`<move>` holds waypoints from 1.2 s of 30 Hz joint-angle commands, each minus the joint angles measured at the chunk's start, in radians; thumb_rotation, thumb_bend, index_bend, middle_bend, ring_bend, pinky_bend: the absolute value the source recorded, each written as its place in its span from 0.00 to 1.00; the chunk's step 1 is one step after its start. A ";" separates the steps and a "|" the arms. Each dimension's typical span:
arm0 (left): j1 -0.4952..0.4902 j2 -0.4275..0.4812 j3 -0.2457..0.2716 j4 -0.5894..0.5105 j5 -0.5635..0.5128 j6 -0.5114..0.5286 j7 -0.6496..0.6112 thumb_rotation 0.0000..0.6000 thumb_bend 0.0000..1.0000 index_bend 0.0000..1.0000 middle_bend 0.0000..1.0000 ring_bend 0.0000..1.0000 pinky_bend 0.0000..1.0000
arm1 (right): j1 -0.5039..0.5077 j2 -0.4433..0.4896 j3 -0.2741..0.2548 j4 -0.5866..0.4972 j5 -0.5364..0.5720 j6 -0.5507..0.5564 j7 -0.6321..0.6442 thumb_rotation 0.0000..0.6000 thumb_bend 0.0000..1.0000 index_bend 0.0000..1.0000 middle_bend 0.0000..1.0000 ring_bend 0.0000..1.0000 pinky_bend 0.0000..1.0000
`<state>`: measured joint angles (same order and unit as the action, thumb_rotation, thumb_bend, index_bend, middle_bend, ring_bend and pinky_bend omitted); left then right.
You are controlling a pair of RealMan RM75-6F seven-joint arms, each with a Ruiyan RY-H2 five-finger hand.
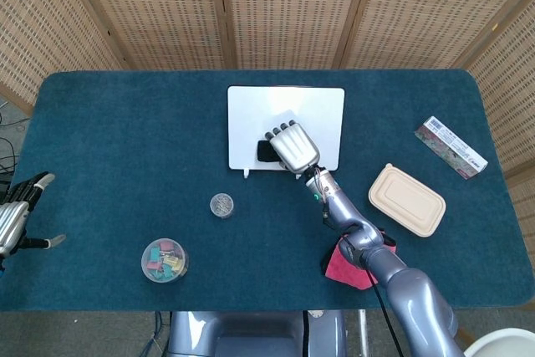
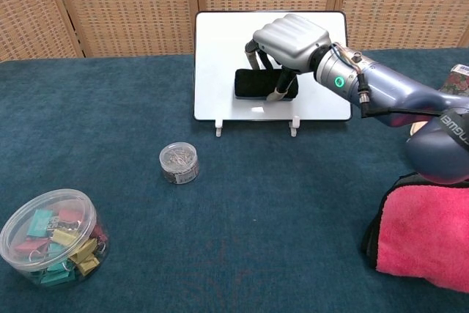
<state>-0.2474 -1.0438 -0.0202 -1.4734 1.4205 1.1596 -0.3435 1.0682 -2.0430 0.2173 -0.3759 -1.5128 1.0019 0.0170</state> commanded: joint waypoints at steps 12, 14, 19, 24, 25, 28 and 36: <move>0.000 0.001 0.001 0.003 0.003 0.002 -0.008 1.00 0.00 0.00 0.00 0.00 0.00 | -0.002 -0.034 -0.007 0.051 0.037 -0.014 0.013 1.00 0.05 0.24 0.25 0.32 0.56; 0.000 0.001 0.001 0.003 0.005 0.003 -0.009 1.00 0.00 0.00 0.00 0.00 0.00 | -0.005 -0.033 -0.011 0.052 0.035 -0.006 0.020 1.00 0.03 0.23 0.25 0.31 0.56; 0.002 0.001 0.004 0.001 0.010 0.008 -0.006 1.00 0.00 0.00 0.00 0.00 0.00 | -0.015 -0.027 -0.022 0.051 0.030 0.023 0.037 1.00 0.00 0.14 0.20 0.26 0.56; 0.005 0.002 0.006 -0.006 0.016 0.018 0.002 1.00 0.00 0.00 0.00 0.00 0.00 | -0.022 -0.031 -0.023 0.065 0.036 0.040 0.019 1.00 0.00 0.11 0.17 0.21 0.56; 0.006 0.002 0.006 -0.007 0.017 0.019 0.003 1.00 0.00 0.00 0.00 0.00 0.00 | -0.022 -0.033 -0.022 0.068 0.037 0.040 0.014 1.00 0.00 0.11 0.17 0.20 0.56; 0.007 0.002 0.007 -0.010 0.017 0.022 0.006 1.00 0.00 0.00 0.00 0.00 0.00 | -0.024 -0.039 -0.016 0.074 0.049 0.037 -0.001 1.00 0.00 0.09 0.15 0.17 0.55; 0.005 0.002 0.008 -0.011 0.018 0.020 0.011 1.00 0.00 0.00 0.00 0.00 0.00 | -0.042 -0.043 -0.023 0.080 0.056 0.059 -0.030 1.00 0.00 0.06 0.10 0.07 0.52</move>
<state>-0.2420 -1.0416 -0.0119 -1.4848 1.4387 1.1794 -0.3330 1.0278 -2.0849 0.1955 -0.2974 -1.4582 1.0580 -0.0111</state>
